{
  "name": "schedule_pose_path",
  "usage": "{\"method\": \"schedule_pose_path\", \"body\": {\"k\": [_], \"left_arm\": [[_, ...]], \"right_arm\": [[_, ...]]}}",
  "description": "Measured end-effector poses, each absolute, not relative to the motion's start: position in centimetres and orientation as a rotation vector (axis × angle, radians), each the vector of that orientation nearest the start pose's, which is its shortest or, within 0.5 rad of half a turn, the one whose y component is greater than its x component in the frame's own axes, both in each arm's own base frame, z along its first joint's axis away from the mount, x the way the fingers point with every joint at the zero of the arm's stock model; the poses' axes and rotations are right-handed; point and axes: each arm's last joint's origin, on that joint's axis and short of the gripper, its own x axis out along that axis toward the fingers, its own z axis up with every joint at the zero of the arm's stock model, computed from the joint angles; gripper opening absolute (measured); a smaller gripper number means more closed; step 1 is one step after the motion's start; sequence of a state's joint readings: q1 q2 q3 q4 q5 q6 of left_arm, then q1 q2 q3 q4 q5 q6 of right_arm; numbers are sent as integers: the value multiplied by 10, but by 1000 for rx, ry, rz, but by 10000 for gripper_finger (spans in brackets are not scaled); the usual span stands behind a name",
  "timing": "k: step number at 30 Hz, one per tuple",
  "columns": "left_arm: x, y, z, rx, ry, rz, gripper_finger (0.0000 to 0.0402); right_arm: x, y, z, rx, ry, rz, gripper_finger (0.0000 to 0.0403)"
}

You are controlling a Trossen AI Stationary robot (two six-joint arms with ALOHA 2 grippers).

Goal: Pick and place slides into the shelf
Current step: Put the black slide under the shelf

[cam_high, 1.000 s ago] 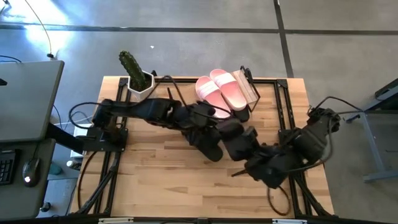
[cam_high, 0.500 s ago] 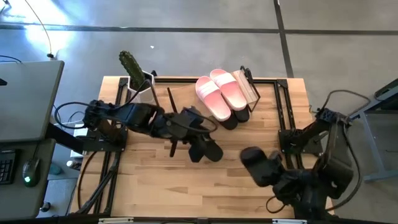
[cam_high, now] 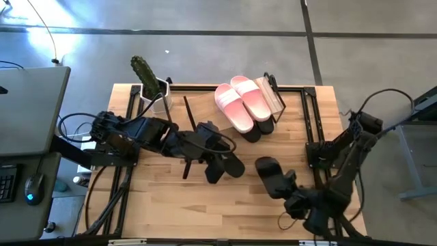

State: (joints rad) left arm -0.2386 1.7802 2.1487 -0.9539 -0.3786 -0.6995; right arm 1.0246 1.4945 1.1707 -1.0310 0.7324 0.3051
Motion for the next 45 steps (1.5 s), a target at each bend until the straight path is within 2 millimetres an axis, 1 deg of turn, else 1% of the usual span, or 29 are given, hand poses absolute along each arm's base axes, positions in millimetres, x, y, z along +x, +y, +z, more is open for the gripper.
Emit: {"method": "schedule_pose_path", "body": {"k": [5,13,19,25,31,36,42,45], "left_arm": [[353,-75,453,-513,490,330,182],[352,-74,452,-515,489,345,177],[352,-73,452,-507,479,366,179],[352,-73,452,-502,480,378,179],[352,-72,451,-495,476,394,179],[351,-72,451,-483,476,417,179],[354,-72,447,-475,491,426,179],[357,-72,444,-473,493,429,179]], "right_arm": [[168,204,243,-753,861,111,42],[185,181,222,-633,794,217,42],[193,160,208,-635,841,237,41],[201,143,193,-607,837,283,41],[213,123,186,-595,853,317,41],[224,104,186,-571,873,355,41],[233,83,185,-555,891,360,41],[237,71,186,-529,898,335,41]]}}
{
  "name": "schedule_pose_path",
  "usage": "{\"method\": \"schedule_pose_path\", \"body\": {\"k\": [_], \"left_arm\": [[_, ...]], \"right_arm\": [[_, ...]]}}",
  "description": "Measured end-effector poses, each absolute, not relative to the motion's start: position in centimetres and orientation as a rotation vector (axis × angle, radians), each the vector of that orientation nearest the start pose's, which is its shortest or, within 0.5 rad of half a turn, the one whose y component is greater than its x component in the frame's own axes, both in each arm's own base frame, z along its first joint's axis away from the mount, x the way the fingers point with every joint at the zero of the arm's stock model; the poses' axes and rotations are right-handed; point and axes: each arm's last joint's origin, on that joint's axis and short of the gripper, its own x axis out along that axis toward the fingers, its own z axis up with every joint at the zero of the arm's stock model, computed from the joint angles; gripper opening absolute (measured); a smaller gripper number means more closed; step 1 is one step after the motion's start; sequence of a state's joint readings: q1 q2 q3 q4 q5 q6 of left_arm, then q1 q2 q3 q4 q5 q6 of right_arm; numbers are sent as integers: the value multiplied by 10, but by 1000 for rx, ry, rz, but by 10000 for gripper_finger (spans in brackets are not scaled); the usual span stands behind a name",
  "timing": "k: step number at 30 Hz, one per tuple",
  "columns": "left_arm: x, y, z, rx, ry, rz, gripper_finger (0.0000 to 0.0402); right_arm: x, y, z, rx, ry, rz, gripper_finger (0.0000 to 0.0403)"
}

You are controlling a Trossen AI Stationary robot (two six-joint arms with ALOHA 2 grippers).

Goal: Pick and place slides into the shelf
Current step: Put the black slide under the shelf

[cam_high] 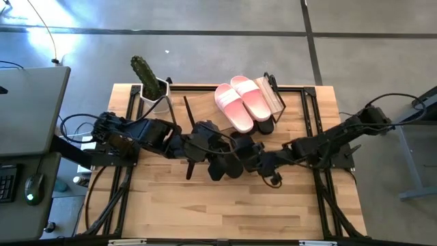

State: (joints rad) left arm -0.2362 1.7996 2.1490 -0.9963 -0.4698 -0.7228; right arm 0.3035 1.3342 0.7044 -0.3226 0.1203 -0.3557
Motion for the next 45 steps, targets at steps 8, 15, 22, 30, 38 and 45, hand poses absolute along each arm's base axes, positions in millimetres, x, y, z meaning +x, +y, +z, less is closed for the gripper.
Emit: {"method": "schedule_pose_path", "body": {"k": [8,15,22,30,38,45], "left_arm": [[362,-73,437,-452,519,454,179],[363,-73,435,-442,525,469,179],[363,-73,435,-447,517,481,179],[363,-73,435,-454,515,483,179],[363,-72,435,-454,514,483,179],[362,-72,435,-454,515,483,179]], "right_arm": [[238,74,186,-591,863,378,41],[247,66,193,-530,794,379,41],[251,52,194,-506,802,343,54],[252,46,193,-502,823,292,136],[251,47,193,-398,834,275,152],[247,46,200,-311,819,226,153]]}}
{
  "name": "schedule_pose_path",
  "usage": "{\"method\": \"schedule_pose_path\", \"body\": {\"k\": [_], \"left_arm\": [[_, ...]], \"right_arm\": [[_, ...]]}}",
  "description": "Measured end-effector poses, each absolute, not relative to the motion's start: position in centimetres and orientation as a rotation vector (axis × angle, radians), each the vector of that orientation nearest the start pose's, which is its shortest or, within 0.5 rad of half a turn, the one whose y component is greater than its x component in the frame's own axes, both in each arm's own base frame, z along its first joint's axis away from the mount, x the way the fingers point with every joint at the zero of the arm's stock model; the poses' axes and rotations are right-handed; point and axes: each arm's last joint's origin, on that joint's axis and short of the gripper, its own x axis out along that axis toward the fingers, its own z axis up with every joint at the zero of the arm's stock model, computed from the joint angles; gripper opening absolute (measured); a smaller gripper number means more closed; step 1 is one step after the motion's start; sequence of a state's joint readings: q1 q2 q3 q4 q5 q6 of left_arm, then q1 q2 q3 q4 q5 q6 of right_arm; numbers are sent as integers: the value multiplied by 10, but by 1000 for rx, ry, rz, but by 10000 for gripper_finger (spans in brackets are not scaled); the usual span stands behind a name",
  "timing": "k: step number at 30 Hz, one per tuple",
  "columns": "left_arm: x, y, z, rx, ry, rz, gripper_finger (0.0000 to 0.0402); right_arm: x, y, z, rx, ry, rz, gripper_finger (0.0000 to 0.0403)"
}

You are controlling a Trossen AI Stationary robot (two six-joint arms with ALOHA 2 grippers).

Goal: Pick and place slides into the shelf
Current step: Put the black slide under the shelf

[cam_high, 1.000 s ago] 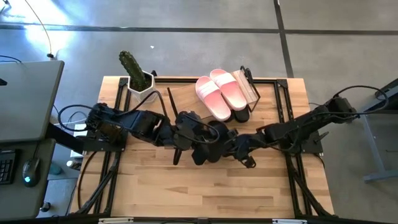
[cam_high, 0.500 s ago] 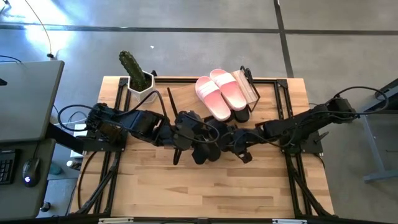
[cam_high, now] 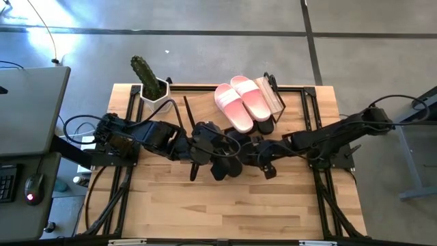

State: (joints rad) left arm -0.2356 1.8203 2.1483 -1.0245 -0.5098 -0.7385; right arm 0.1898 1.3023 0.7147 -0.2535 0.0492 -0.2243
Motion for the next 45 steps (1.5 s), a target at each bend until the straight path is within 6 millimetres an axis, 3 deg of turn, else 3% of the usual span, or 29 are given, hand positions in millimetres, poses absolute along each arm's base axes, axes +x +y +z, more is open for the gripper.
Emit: {"method": "schedule_pose_path", "body": {"k": [6,14,23,39,45], "left_arm": [[362,-72,435,-452,518,484,179],[361,-72,435,-447,527,487,179],[360,-72,433,-446,546,492,179],[359,-72,432,-440,564,499,179],[358,-72,431,-437,570,501,179]], "right_arm": [[236,43,212,-294,816,195,154],[230,46,208,-161,889,295,154],[226,46,205,-92,945,274,154],[223,53,204,-325,946,86,154],[229,53,203,-314,911,93,187]]}}
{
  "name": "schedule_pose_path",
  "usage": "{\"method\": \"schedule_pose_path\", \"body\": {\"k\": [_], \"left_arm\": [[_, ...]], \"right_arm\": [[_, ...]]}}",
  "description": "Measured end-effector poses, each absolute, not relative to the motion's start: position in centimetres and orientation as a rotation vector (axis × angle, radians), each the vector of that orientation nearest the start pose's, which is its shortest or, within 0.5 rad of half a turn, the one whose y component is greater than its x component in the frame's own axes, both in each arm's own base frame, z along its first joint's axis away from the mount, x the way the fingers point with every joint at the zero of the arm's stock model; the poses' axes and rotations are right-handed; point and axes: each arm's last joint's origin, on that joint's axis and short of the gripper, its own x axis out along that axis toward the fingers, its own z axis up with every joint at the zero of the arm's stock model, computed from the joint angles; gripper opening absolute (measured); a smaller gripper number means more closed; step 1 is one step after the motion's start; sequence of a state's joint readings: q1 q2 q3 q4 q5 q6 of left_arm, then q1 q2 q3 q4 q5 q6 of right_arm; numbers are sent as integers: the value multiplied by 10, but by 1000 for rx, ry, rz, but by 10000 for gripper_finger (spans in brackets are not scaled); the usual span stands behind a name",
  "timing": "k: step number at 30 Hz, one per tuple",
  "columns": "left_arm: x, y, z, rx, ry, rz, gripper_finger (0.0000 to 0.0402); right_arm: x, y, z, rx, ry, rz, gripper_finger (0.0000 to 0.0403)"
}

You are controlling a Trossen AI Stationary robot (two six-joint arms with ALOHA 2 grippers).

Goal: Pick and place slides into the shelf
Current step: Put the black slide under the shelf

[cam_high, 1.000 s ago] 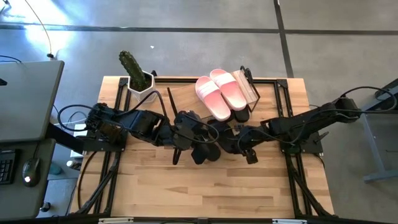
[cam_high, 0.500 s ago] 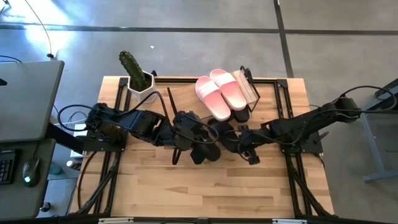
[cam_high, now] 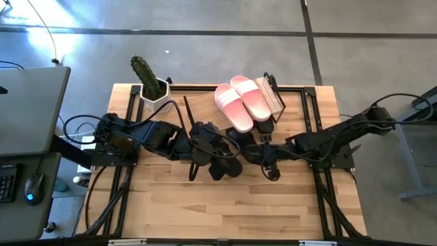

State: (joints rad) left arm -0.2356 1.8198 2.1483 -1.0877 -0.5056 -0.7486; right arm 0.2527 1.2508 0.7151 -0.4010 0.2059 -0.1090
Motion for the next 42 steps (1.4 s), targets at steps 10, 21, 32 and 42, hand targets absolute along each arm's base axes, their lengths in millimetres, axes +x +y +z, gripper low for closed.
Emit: {"method": "schedule_pose_path", "body": {"k": [10,21,32,42], "left_arm": [[357,-71,430,-430,584,506,179],[355,-71,428,-428,613,523,179],[355,-73,424,-421,675,443,179],[381,-121,381,-480,747,32,179]], "right_arm": [[229,53,202,-339,917,51,254],[228,64,208,-177,928,165,262],[196,66,217,58,1088,147,247],[135,76,250,332,1083,116,112]]}}
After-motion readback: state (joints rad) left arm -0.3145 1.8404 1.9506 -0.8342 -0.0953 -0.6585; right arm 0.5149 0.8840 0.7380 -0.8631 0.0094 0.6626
